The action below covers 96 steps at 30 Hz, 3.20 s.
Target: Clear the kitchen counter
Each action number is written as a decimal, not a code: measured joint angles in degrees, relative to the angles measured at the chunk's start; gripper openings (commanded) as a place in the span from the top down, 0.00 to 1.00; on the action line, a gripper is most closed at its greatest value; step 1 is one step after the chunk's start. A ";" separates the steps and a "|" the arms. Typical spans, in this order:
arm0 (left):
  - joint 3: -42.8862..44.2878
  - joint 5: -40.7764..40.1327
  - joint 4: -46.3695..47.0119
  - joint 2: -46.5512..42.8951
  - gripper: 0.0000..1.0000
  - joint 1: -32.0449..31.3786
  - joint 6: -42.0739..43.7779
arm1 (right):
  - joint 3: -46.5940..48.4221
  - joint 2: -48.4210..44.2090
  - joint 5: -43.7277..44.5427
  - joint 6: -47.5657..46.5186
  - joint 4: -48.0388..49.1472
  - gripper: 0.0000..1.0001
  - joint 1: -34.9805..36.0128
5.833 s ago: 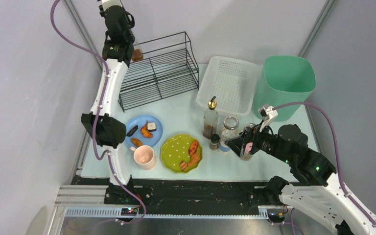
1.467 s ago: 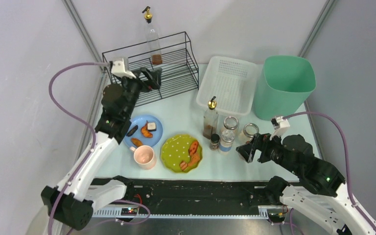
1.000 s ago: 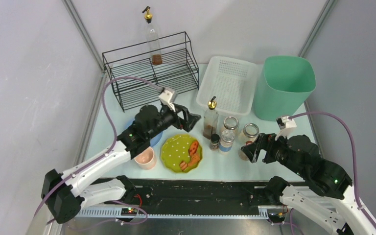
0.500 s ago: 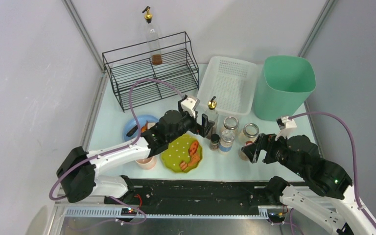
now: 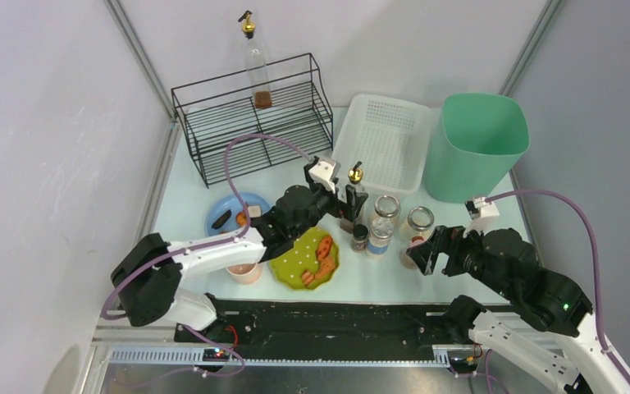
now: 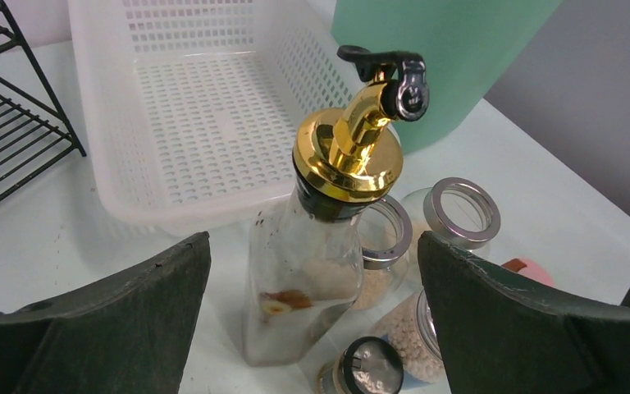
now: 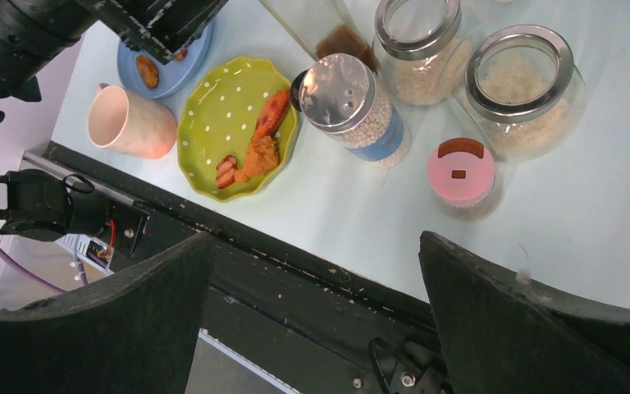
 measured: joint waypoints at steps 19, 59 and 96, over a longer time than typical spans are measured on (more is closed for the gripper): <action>5.25 -1.97 5.92 7.91 0.32 -1.05 0.66 | 0.00 -2.43 -0.09 0.02 -1.40 0.01 0.00; 15.28 -15.28 -10.56 -0.28 1.00 -1.16 17.64 | -0.02 -3.30 -1.11 0.20 -0.90 0.01 0.00; 64.96 -20.11 -33.90 13.97 1.00 37.03 18.60 | -3.08 0.17 -6.49 -0.50 7.74 0.02 0.00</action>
